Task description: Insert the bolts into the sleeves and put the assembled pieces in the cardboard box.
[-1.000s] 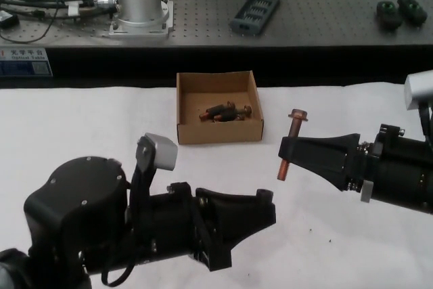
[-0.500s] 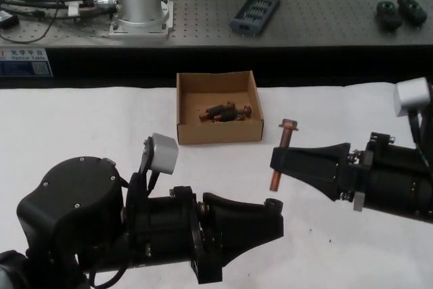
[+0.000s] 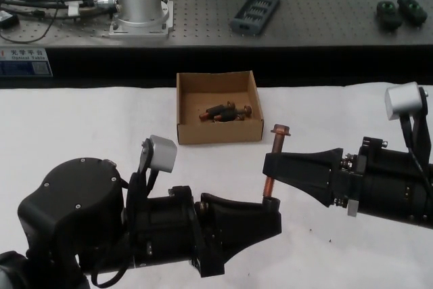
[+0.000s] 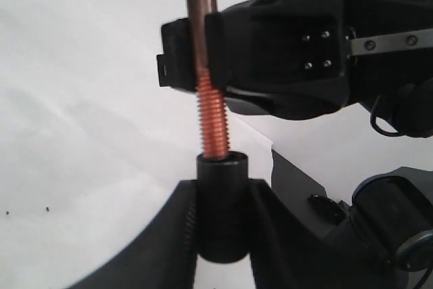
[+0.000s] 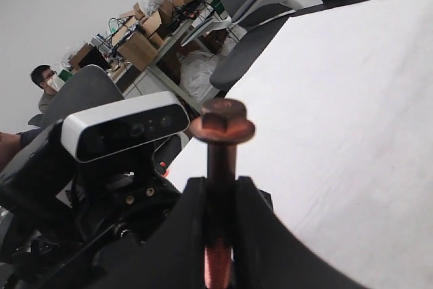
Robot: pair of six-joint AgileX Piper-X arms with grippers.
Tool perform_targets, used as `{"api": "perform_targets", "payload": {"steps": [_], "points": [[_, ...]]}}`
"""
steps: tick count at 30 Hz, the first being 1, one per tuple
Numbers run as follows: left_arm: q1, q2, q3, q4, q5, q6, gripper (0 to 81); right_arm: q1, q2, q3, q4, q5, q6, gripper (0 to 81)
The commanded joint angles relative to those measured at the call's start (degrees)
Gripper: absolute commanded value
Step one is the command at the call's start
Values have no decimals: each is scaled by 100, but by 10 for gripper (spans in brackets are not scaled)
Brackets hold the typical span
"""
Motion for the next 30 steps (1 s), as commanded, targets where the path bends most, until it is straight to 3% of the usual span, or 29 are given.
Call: {"api": "perform_targets", "payload": {"steps": [1, 24, 30], "points": [[-2, -90, -19, -33, -118, -204, 6, 9, 12, -6, -28, -18, -88, 43], [-2, -90, -19, -677, -370, -451, 6, 9, 12, -6, 113, -208, -146, 43], [-2, -90, -19, -542, 65, -753, 6, 9, 12, -6, 705, -675, -917, 43]]}}
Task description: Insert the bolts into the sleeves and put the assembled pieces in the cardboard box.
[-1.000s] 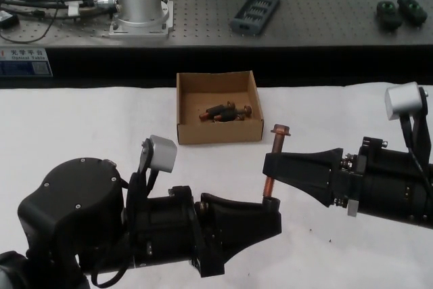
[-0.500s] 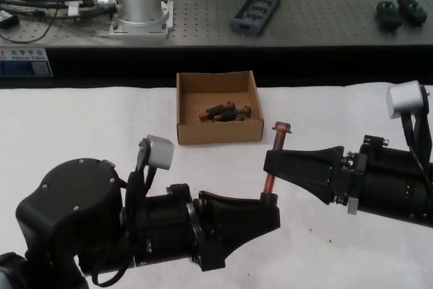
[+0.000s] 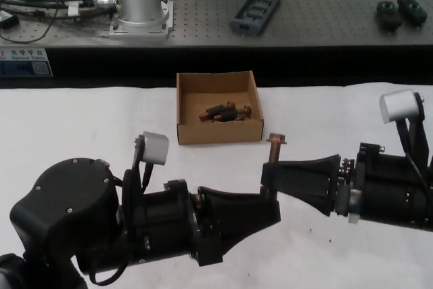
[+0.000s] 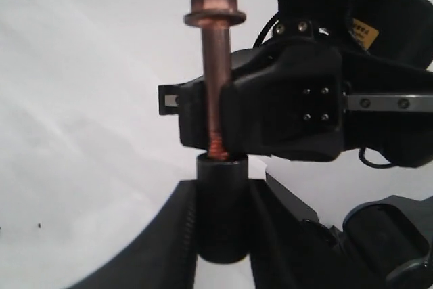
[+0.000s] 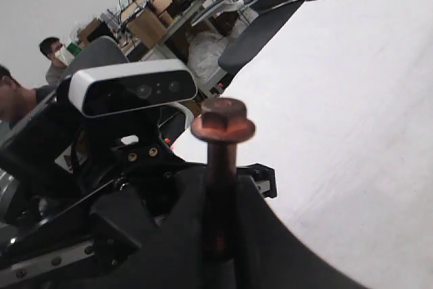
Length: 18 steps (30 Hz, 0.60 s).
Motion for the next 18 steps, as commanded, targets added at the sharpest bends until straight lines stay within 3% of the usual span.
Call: {"api": "perform_targets", "payload": {"steps": [1, 9, 14, 16, 18], "points": [[-2, -90, -48, 19, 338, -264, 6, -3, 12, -6, 477, -269, -398, 43], [-2, -90, -48, 762, 462, -88, 6, -3, 12, -6, 713, -387, -1245, 43], [-2, -90, -48, 762, 319, -54, 6, -3, 12, -6, 713, -400, -1280, 40], [-2, -90, -48, 762, 252, 52, 6, -3, 12, -6, 713, -432, -1280, 1], [-2, -90, -48, 762, 209, 199, 6, -3, 12, -6, 713, -417, -1280, 121]]}}
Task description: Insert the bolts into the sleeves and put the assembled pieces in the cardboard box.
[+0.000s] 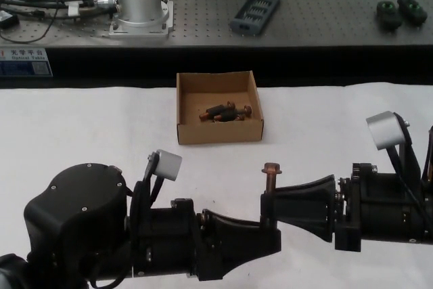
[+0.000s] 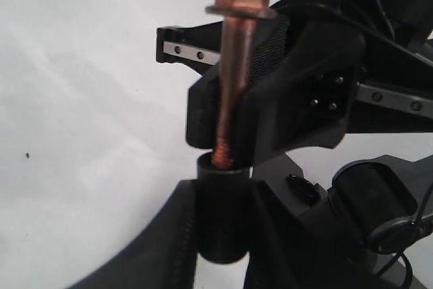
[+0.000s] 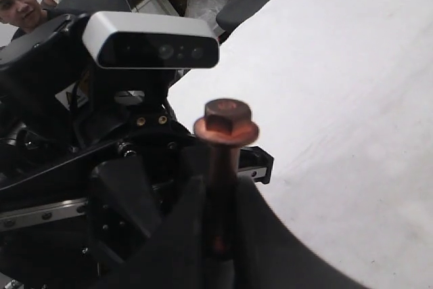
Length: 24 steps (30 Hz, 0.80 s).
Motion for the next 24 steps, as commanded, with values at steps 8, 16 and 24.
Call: {"api": "perform_targets", "payload": {"steps": [8, 16, 24], "points": [[2, -90, -64, -417, -405, 529, 6, -89, 12, -27, 295, 678, 336, 435], [99, -90, -306, -393, -1105, 933, 6, -763, -338, -155, 252, 763, 732, 419], [905, 350, -1791, 1565, -1094, 2559, 6, -914, -1218, -155, 1947, 498, 293, 337]]}}
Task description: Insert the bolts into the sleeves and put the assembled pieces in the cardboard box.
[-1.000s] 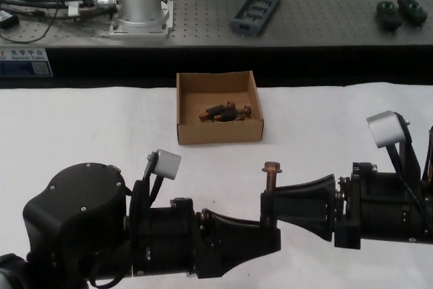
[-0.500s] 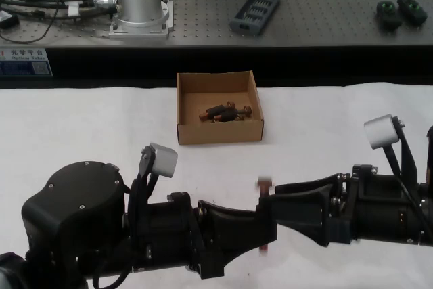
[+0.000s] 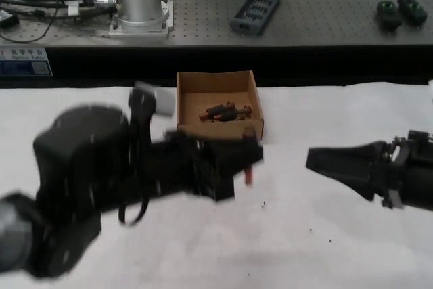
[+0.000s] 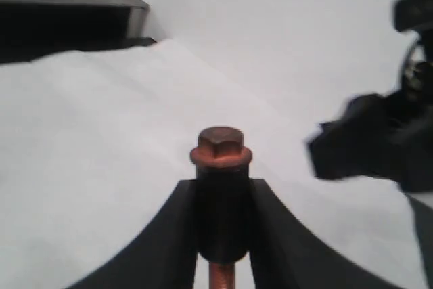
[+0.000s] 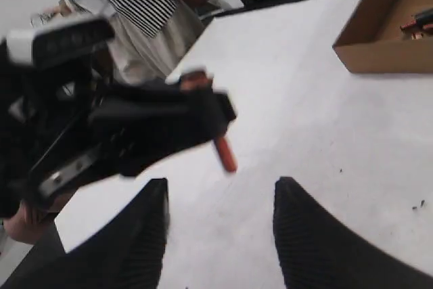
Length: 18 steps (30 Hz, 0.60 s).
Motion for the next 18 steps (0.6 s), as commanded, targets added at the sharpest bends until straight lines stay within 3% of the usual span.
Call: {"api": "perform_targets", "payload": {"steps": [1, 9, 18], "points": [[81, 63, -188, 166, -21, 505, 6, 66, -237, -50, 1056, -94, -466, 327], [640, 1307, -1912, 1004, 136, 1103, 6, 701, -1032, 150, 2943, 214, -1184, 188], [713, 2423, -3500, 2184, 96, 1838, 6, 1253, -1633, 503, 2996, 365, -763, 181]]}}
